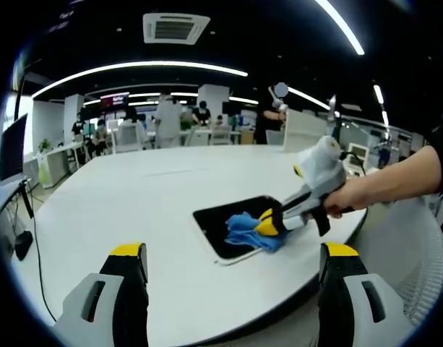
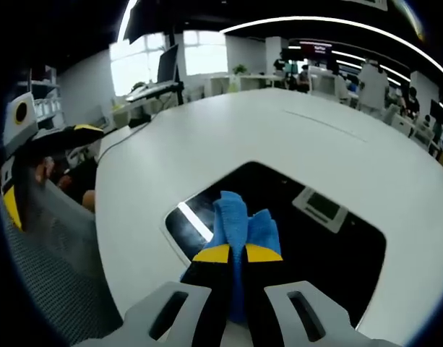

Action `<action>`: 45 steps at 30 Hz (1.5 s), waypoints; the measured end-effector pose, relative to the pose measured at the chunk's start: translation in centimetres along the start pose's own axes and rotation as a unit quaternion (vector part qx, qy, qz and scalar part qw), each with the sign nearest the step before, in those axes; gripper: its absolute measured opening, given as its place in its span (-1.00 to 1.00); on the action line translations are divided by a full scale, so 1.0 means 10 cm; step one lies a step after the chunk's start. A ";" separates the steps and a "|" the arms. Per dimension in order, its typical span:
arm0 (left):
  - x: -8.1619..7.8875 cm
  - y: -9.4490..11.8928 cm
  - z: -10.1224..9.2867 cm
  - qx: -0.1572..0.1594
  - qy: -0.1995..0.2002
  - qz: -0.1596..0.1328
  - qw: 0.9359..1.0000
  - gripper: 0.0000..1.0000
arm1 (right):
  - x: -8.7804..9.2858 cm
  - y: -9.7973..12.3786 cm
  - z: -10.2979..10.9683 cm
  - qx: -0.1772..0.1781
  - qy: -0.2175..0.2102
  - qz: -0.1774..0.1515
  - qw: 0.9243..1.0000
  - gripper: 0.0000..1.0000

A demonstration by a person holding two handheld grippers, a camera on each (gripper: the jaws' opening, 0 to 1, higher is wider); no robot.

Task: Wipe the mirror surface with the cleaning cloth until all visible marks leave the cleaned area.

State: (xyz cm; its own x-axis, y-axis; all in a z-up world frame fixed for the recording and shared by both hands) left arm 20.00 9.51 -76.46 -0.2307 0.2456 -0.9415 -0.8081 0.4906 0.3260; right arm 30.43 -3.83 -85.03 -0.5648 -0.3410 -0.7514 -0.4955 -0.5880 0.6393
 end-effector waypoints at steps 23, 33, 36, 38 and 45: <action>0.01 -0.01 -0.04 0.014 -0.001 0.005 1.000 0.98 | -0.05 -0.09 0.10 -0.001 -0.017 -0.012 1.000 -1.00; 0.01 -0.01 -0.04 0.013 0.000 0.008 1.000 0.98 | -0.13 -0.24 0.32 -0.032 -0.004 -0.005 0.999 -1.00; 0.02 -0.01 -0.04 0.013 0.000 0.009 1.000 0.98 | -0.16 -0.30 0.42 -0.041 -0.001 -0.006 0.999 -1.00; 0.02 0.00 -0.04 0.014 0.000 0.009 1.000 0.98 | -0.17 -0.33 0.46 -0.044 0.000 -0.006 0.999 -1.00; 0.01 0.00 -0.04 0.014 0.000 0.006 1.000 0.98 | -0.20 -0.37 0.53 -0.041 -0.002 -0.009 0.999 -1.00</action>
State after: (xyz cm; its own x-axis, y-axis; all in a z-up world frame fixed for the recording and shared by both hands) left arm 19.75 9.18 -76.58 -0.2393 0.2518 -0.9377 -0.7903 0.5107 0.3387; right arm 29.90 2.91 -85.03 -0.5592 -0.3276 -0.7616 -0.4494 -0.6521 0.6105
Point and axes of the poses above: the point that each gripper's makers call its tool centre point, and the gripper's own axes: y roughly backward along the fingers, z roughly to its left, x roughly out of its underside, the point moved 3 cm from there along y, roughly backward along the fingers, and after that the axes turned 10 degrees about -y, right-handed, at the moved point
